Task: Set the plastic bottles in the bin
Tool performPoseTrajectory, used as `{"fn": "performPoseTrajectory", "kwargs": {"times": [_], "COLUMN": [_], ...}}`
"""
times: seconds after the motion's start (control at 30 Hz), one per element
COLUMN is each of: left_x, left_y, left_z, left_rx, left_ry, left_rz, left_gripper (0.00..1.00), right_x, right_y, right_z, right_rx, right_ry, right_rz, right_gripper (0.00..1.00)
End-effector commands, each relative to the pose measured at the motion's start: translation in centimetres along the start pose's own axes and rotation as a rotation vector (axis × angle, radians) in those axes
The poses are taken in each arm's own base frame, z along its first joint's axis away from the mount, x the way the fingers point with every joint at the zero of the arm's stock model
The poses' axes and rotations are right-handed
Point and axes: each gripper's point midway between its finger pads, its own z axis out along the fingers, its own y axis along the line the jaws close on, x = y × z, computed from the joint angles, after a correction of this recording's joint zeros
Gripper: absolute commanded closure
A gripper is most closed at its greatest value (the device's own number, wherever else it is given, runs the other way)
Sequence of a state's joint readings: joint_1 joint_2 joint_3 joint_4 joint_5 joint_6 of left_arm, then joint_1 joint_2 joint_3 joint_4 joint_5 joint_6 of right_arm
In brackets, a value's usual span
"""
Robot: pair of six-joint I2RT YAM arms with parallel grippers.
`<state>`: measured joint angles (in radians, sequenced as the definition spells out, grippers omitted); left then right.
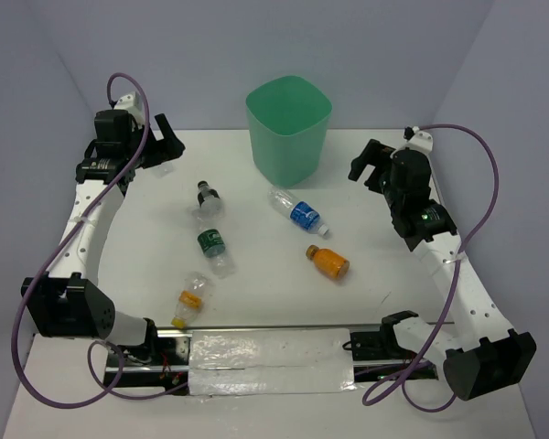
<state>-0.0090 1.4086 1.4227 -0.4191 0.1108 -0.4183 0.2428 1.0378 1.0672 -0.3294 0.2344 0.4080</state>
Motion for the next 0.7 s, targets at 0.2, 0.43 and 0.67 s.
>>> {"fn": "performPoseTrajectory", "kwargs": {"times": [0.2,0.43,0.67], "left_x": [-0.9,-1.0,-1.2], "left_y": [-0.5,3.2,8.2], "left_z": [-0.3,2.1,7.7], "left_rx": [0.012,-0.249,-0.550], "left_ry": [-0.025,0.041,0.153], "left_rz": [-0.003,-0.194,-0.369], "left_gripper": [0.01,0.01,0.01], "right_x": [-1.7,-1.8,-1.0], "right_y": [0.4,0.3,0.8], "right_z": [-0.9,-1.3,-1.8], "right_rx": [-0.004,-0.003,-0.053], "right_ry": [-0.049,-0.051,-0.040], "right_rz": [0.033,0.029,-0.019], "right_gripper": [0.00,0.00,0.00]}}
